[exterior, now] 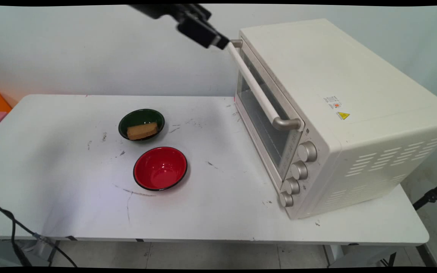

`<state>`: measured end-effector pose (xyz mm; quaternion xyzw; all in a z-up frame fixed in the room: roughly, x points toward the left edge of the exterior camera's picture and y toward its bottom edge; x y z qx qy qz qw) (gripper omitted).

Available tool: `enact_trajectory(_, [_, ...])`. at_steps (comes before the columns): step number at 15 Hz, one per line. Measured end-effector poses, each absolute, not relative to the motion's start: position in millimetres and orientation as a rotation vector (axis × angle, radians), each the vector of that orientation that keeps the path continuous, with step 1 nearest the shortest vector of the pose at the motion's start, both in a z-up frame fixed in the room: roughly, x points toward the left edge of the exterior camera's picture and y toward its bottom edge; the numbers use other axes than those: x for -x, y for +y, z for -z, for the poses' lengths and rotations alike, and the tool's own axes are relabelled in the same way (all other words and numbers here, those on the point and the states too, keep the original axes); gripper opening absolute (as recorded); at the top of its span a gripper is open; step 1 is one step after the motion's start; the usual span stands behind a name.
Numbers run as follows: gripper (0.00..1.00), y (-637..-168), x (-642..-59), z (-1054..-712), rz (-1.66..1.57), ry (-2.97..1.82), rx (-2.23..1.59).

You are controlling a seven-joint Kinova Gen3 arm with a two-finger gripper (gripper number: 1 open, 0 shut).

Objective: Open the oven

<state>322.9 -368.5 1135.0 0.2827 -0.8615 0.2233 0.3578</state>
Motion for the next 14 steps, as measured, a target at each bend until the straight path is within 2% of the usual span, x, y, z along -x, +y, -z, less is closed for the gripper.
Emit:
enact_trajectory(5, [1.0,-412.4,-278.1,-1120.0,-0.548,-2.278,-0.76])
enact_trajectory(12, [1.0,-450.0,-240.8,-1091.7,-0.44,-2.331,-0.793])
enact_trajectory(13, [0.0,-454.1,-237.7,-1087.8,-0.432,-2.339,-0.791])
enact_trajectory(14, [0.0,-458.7,-235.1,-1084.0,-0.427,-2.351,-0.791])
